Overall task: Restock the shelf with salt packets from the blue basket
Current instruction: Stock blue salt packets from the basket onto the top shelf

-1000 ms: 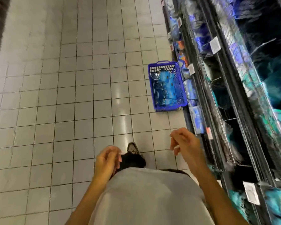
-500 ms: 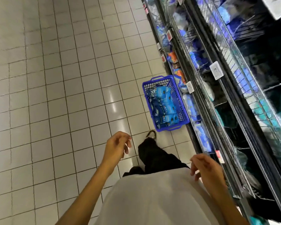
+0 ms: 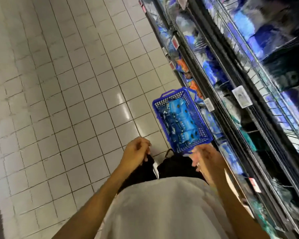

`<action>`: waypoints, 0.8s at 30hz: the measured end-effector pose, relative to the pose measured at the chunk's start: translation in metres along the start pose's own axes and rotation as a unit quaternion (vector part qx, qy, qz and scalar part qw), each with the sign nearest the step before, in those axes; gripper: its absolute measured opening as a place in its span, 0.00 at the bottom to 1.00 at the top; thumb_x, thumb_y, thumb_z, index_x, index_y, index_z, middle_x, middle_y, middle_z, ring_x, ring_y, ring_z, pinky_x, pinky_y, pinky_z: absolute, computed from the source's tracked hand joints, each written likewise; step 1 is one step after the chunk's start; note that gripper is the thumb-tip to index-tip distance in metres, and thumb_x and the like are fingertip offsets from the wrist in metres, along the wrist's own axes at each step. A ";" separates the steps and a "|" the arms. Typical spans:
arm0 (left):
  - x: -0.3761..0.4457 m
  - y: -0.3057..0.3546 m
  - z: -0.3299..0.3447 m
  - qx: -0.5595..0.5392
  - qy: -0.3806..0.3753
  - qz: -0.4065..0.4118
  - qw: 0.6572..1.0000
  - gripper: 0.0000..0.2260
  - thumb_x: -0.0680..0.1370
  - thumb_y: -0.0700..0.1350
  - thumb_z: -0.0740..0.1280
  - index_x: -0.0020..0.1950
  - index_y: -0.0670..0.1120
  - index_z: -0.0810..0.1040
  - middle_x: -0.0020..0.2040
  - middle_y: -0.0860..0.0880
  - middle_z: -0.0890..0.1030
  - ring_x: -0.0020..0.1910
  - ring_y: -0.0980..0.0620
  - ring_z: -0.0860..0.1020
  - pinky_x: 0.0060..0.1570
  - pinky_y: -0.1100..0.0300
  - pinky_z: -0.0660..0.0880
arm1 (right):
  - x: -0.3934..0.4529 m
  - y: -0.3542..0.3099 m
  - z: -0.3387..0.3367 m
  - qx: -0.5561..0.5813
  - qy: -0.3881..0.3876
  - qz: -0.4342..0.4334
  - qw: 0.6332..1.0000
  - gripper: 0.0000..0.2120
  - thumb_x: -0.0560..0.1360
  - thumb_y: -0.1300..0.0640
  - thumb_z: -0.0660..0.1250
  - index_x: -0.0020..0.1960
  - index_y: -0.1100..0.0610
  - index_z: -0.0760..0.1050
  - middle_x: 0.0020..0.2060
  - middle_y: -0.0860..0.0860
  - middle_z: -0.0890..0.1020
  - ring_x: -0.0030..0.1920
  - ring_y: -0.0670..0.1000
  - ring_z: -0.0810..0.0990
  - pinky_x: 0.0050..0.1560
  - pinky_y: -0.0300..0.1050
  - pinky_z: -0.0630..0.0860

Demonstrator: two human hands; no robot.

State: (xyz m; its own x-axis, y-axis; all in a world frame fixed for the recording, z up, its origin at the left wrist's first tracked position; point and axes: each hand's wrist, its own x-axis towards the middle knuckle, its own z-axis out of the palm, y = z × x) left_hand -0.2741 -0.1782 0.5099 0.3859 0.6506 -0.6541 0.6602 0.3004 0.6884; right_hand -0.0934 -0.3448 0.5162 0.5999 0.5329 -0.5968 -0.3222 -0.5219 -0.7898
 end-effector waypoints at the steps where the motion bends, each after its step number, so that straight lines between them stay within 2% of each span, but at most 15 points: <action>1: 0.018 0.007 -0.001 0.017 -0.014 -0.006 1.000 0.11 0.84 0.44 0.60 0.46 0.47 0.80 0.33 0.53 0.82 0.27 0.55 0.77 0.24 0.64 0.70 | 0.008 0.000 0.006 0.001 0.026 0.000 1.000 0.15 0.79 0.61 0.66 0.37 0.45 0.80 0.25 0.51 0.78 0.26 0.48 0.73 0.26 0.41 0.68; 3: 0.058 0.015 0.000 0.055 -0.053 -0.018 0.997 0.11 0.83 0.44 0.60 0.45 0.45 0.79 0.34 0.51 0.82 0.27 0.56 0.77 0.24 0.63 0.71 | 0.026 0.000 0.019 -0.005 0.075 -0.001 0.997 0.09 0.75 0.55 0.63 0.38 0.48 0.78 0.25 0.51 0.78 0.26 0.47 0.73 0.25 0.39 0.70; 6: 0.120 0.017 0.010 0.105 -0.112 -0.055 0.987 0.11 0.83 0.44 0.60 0.44 0.44 0.78 0.38 0.44 0.82 0.28 0.54 0.77 0.25 0.61 0.72 | 0.057 0.018 0.030 -0.017 0.123 0.017 0.992 0.10 0.75 0.51 0.62 0.37 0.52 0.75 0.26 0.53 0.77 0.25 0.46 0.73 0.27 0.37 0.71; 9: 0.187 0.011 0.028 0.133 -0.151 -0.076 0.977 0.10 0.82 0.44 0.60 0.45 0.44 0.78 0.37 0.46 0.81 0.27 0.54 0.77 0.24 0.62 0.71 | 0.100 0.054 0.042 0.030 0.151 0.107 0.982 0.11 0.78 0.53 0.65 0.39 0.56 0.76 0.26 0.52 0.78 0.27 0.49 0.77 0.27 0.40 0.72; 12: 0.263 -0.009 0.057 0.162 -0.136 -0.044 0.976 0.09 0.82 0.44 0.62 0.46 0.45 0.78 0.37 0.48 0.81 0.28 0.58 0.78 0.27 0.62 0.75 | 0.165 0.109 0.055 0.080 0.183 0.206 0.958 0.13 0.83 0.55 0.63 0.43 0.59 0.77 0.26 0.50 0.80 0.27 0.47 0.81 0.24 0.40 0.75; 14: 0.314 -0.031 0.076 0.206 -0.123 -0.018 0.971 0.08 0.82 0.47 0.62 0.50 0.45 0.78 0.41 0.49 0.83 0.37 0.53 0.81 0.37 0.60 0.79 | 0.212 0.153 0.065 0.095 0.200 0.243 0.945 0.12 0.83 0.56 0.62 0.42 0.58 0.76 0.27 0.51 0.81 0.26 0.45 0.82 0.22 0.39 0.75; 16: 0.377 -0.059 0.101 0.286 -0.147 0.014 0.947 0.08 0.82 0.48 0.61 0.51 0.46 0.77 0.41 0.52 0.80 0.41 0.49 0.78 0.37 0.66 0.73 | 0.270 0.207 0.075 0.087 0.199 0.268 0.939 0.12 0.82 0.55 0.63 0.41 0.57 0.75 0.29 0.53 0.80 0.28 0.49 0.82 0.23 0.40 0.75; 17: 0.411 -0.073 0.114 0.323 -0.159 0.039 0.932 0.07 0.82 0.47 0.61 0.49 0.46 0.76 0.40 0.53 0.78 0.41 0.49 0.77 0.34 0.69 0.68 | 0.303 0.235 0.078 0.089 0.192 0.277 0.937 0.13 0.82 0.54 0.62 0.40 0.56 0.74 0.31 0.55 0.80 0.30 0.52 0.81 0.27 0.41 0.75; 19: 0.467 -0.094 0.139 0.381 -0.165 0.071 0.907 0.05 0.81 0.43 0.61 0.48 0.44 0.75 0.42 0.48 0.78 0.46 0.43 0.79 0.38 0.64 0.68 | 0.357 0.286 0.084 0.081 0.162 0.313 0.932 0.14 0.83 0.54 0.60 0.40 0.55 0.73 0.35 0.56 0.80 0.34 0.55 0.78 0.38 0.47 0.76; 20: 0.494 -0.107 0.152 0.401 -0.168 0.079 0.897 0.05 0.80 0.41 0.62 0.52 0.41 0.76 0.46 0.43 0.79 0.51 0.40 0.79 0.42 0.60 0.69 | 0.382 0.312 0.088 0.062 0.136 0.324 0.934 0.14 0.83 0.53 0.60 0.40 0.55 0.74 0.36 0.55 0.80 0.37 0.55 0.78 0.41 0.48 0.76; 22: 0.536 -0.133 0.176 0.429 -0.166 0.096 0.883 0.12 0.79 0.39 0.64 0.60 0.36 0.76 0.57 0.37 0.80 0.58 0.38 0.79 0.48 0.57 0.70 | 0.421 0.355 0.094 0.019 0.105 0.336 0.936 0.13 0.82 0.52 0.62 0.39 0.54 0.74 0.38 0.55 0.79 0.39 0.55 0.79 0.45 0.50 0.76; 24: 0.567 -0.152 0.193 0.453 -0.168 0.077 0.872 0.20 0.79 0.43 0.67 0.69 0.35 0.72 0.66 0.36 0.76 0.65 0.36 0.76 0.58 0.55 0.73 | 0.452 0.384 0.102 -0.014 0.127 0.340 0.932 0.13 0.80 0.50 0.64 0.43 0.57 0.77 0.41 0.57 0.78 0.44 0.59 0.80 0.47 0.50 0.75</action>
State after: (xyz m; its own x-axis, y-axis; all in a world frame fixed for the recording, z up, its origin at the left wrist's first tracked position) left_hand -0.0313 0.0108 -0.0260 0.5814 0.3470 -0.7359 0.7634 -0.5455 0.3459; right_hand -0.0205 -0.2365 -0.0715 0.4193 -0.1011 -0.9022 -0.6735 -0.7010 -0.2345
